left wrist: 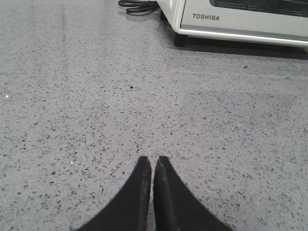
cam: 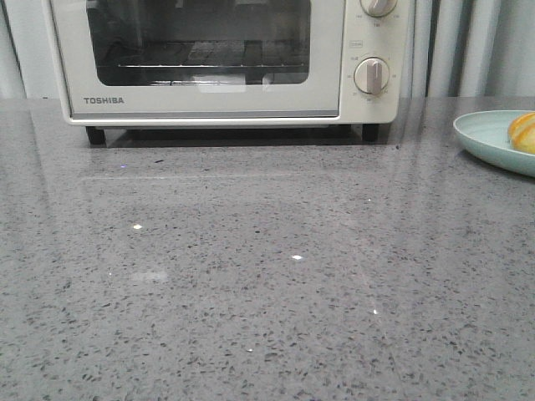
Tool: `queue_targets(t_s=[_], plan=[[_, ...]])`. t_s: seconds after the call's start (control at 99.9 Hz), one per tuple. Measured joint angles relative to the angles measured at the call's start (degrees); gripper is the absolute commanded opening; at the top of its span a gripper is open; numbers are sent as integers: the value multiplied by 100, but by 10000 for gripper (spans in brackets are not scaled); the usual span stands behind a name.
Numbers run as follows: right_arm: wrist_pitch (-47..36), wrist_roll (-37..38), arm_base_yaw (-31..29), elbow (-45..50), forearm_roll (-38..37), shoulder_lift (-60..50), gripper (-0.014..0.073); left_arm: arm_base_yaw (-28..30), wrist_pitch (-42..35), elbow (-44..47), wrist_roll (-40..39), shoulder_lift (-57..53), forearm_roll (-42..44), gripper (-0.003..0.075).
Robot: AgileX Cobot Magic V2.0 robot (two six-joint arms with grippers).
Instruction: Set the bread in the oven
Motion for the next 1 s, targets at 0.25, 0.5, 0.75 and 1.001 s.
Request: queue_targets(t_s=[0.25, 0.5, 0.75, 1.001], plan=[[0, 0, 0, 0, 0, 0, -48, 0, 0, 0, 0, 0, 0, -21], [14, -12, 0, 0, 0, 0, -48, 0, 0, 0, 0, 0, 0, -21], [40, -12, 0, 0, -65, 0, -48, 0, 0, 0, 0, 0, 0, -21], [-398, -12, -10, 0, -1718, 0, -48, 0, -687, 0, 0, 0, -1534, -21]])
